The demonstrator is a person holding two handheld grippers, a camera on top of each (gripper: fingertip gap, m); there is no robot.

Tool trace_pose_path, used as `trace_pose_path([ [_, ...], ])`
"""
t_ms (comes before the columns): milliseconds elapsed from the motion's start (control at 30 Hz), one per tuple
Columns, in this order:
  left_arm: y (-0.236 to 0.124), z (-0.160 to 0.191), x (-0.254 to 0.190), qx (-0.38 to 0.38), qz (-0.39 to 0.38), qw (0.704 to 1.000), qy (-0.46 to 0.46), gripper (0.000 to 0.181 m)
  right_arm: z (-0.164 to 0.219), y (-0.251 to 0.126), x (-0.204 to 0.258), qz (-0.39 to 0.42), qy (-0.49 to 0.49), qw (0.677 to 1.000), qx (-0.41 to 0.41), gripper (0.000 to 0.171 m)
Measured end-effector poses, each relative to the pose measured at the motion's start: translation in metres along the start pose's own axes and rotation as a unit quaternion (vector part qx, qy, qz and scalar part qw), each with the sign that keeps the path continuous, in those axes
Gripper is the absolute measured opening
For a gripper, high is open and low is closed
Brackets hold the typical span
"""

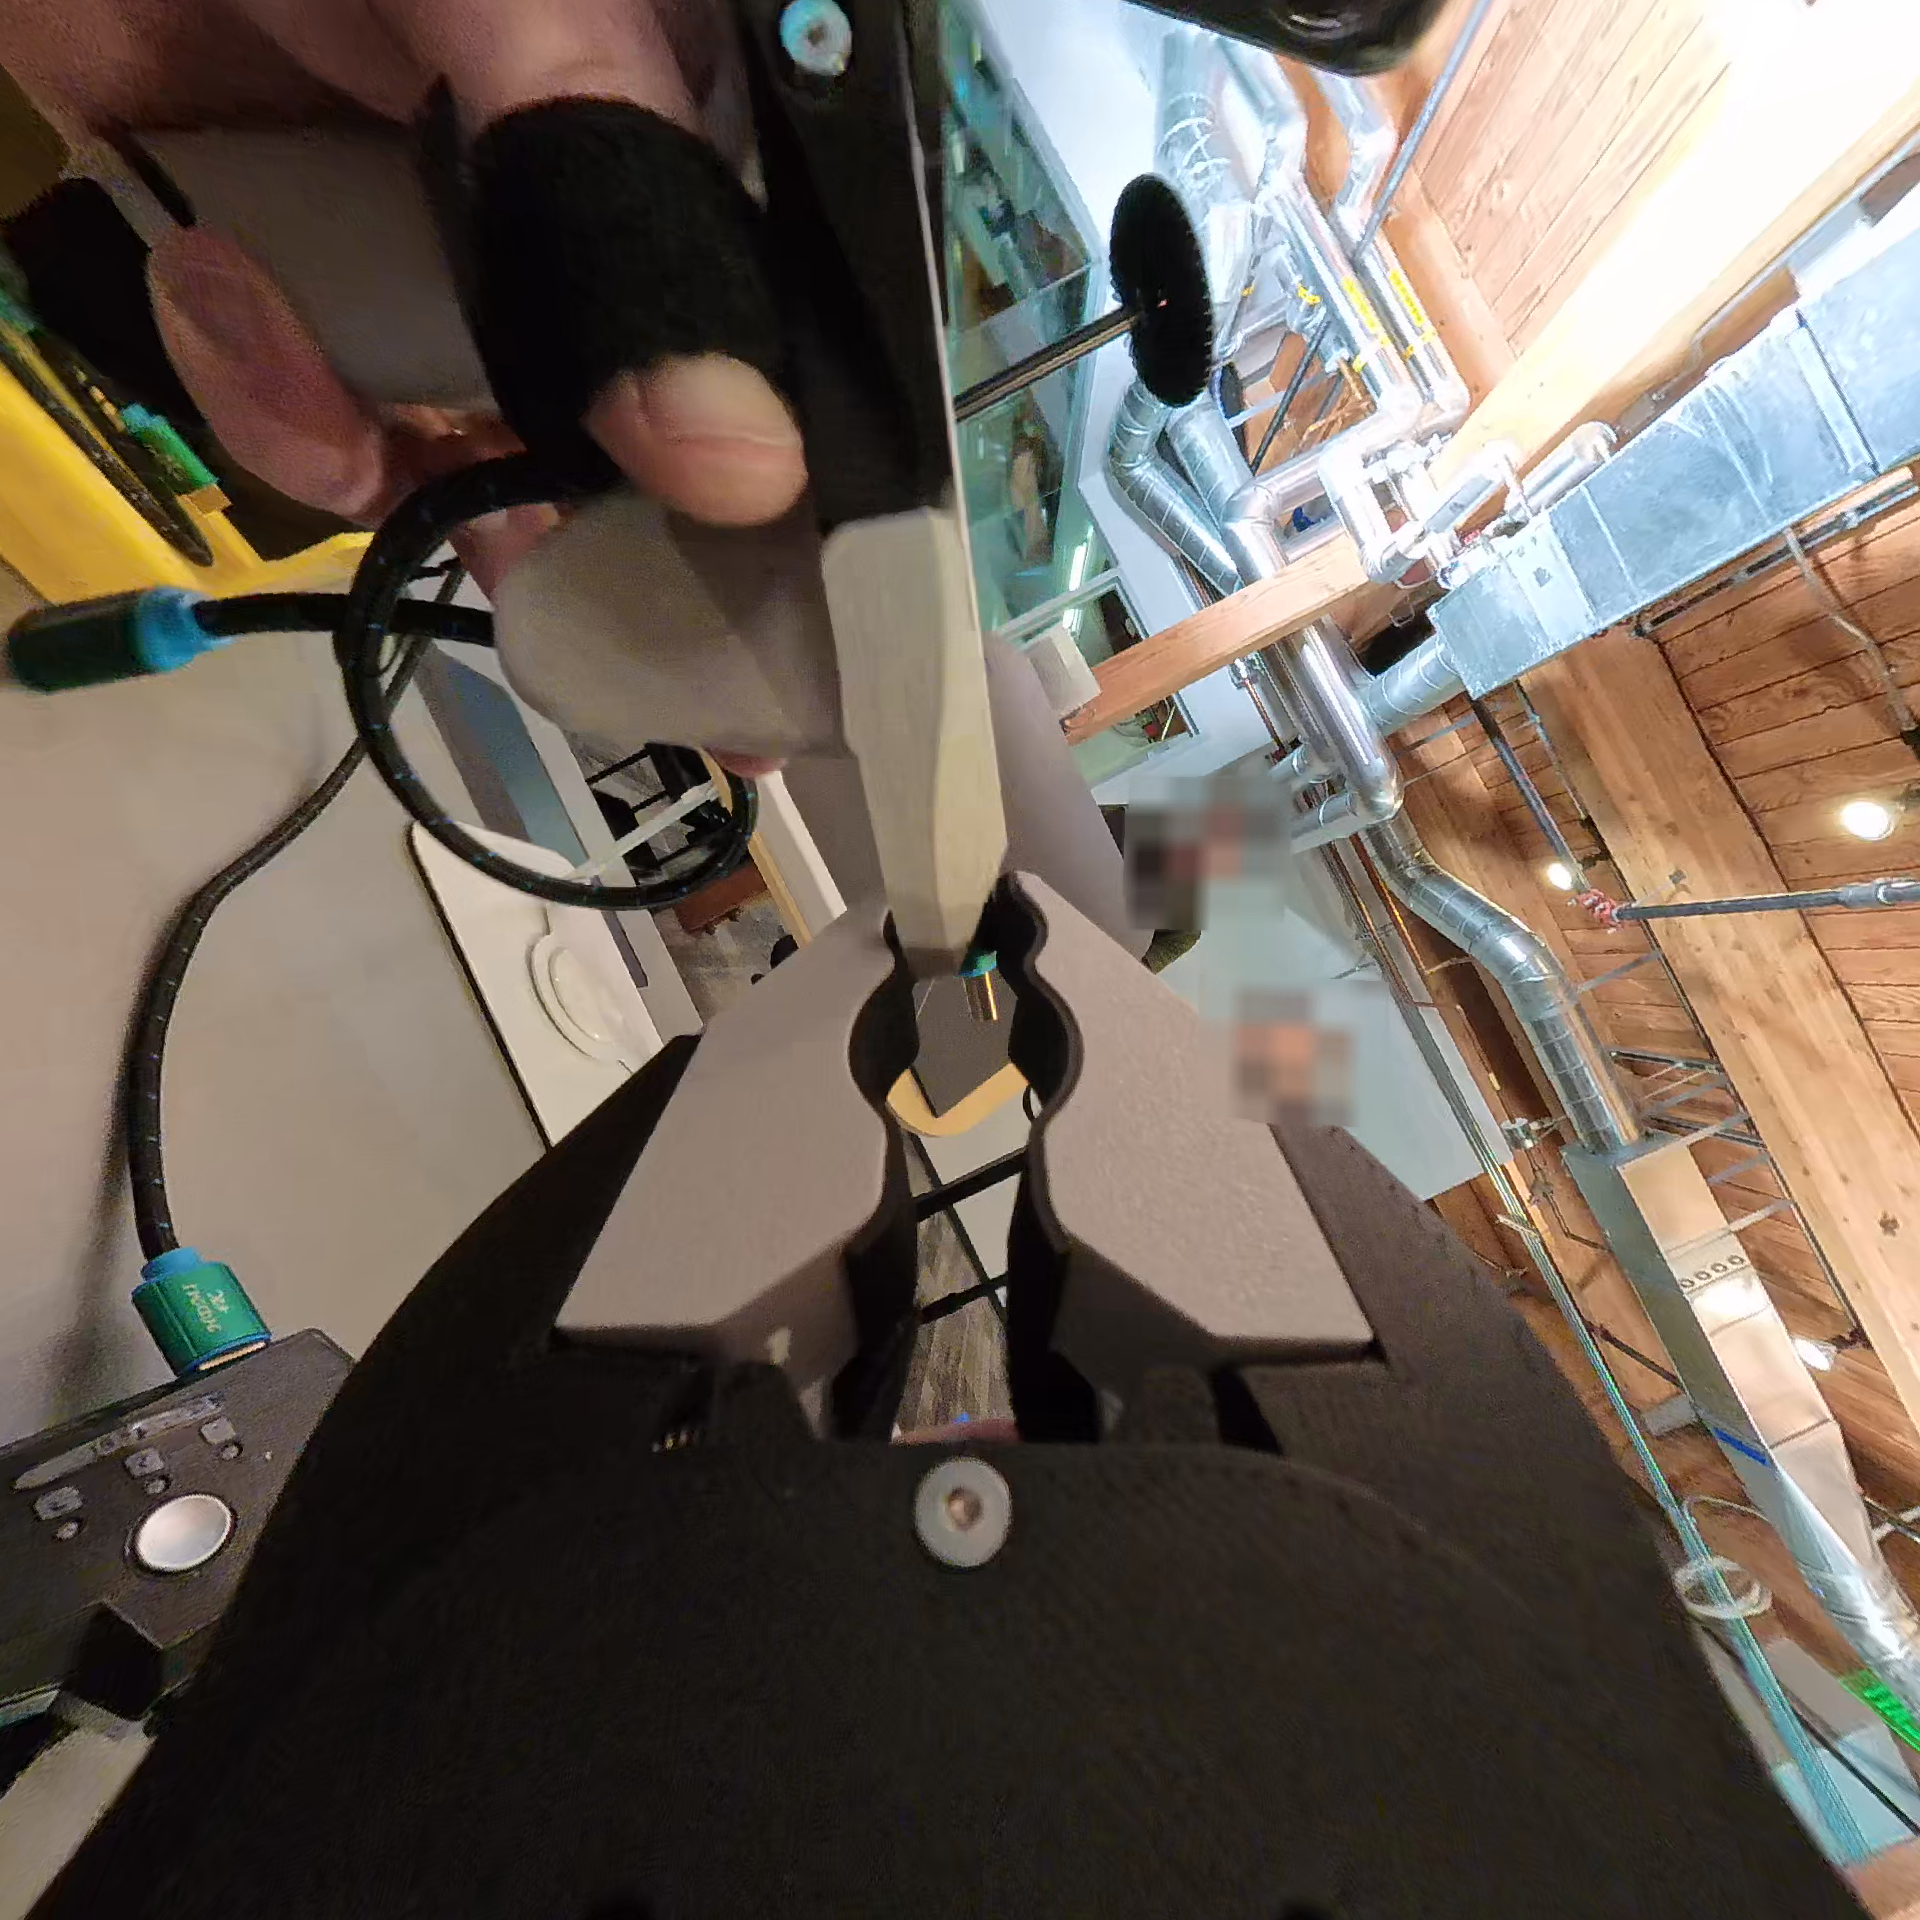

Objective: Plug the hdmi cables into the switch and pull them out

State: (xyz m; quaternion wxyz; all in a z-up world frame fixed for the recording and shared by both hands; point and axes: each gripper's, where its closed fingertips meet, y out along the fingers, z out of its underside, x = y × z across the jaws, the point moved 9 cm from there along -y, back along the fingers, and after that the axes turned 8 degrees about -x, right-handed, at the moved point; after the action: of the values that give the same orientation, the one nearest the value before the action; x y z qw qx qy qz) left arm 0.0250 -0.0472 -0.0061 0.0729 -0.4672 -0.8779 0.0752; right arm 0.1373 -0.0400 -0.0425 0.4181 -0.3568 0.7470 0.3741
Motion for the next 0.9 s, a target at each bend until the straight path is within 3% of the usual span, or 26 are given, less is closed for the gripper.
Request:
trace_pose_path([
  [33, 0.000, 0.001, 0.000, -0.006, 0.007, 1.000, 0.002, 0.043, -0.001, 0.000, 0.001, -0.002, -0.005, 1.000, -0.004, 0.009],
  [133, -0.004, -0.002, 0.006, -0.018, -0.003, 1.000, -0.011, 0.022, -0.001, 0.000, 0.001, 0.003, -0.003, 1.000, -0.004, 0.009],
  [233, -0.004, -0.002, 0.004, -0.025, -0.025, 0.999, 0.000, 0.022, -0.002, 0.002, 0.000, 0.009, 0.001, 1.000, -0.001, 0.009],
  [367, -0.002, 0.006, 0.004, -0.071, -0.045, 0.996, -0.024, 0.022, -0.001, 0.003, 0.002, 0.017, 0.008, 1.000, 0.006, 0.010],
  [533, -0.004, 0.007, -0.004, -0.139, -0.062, 0.988, 0.013, 0.021, -0.006, 0.003, -0.003, 0.032, 0.009, 0.999, -0.008, 0.010],
  [733, -0.009, 0.007, 0.000, -0.136, -0.093, 0.985, 0.054, 0.021, -0.006, 0.007, -0.009, 0.018, 0.018, 1.000, -0.008, 0.018],
  [900, -0.028, 0.015, 0.013, -0.109, -0.104, 0.986, 0.072, 0.021, 0.006, -0.012, -0.025, 0.003, 0.056, 0.998, -0.010, 0.023],
])
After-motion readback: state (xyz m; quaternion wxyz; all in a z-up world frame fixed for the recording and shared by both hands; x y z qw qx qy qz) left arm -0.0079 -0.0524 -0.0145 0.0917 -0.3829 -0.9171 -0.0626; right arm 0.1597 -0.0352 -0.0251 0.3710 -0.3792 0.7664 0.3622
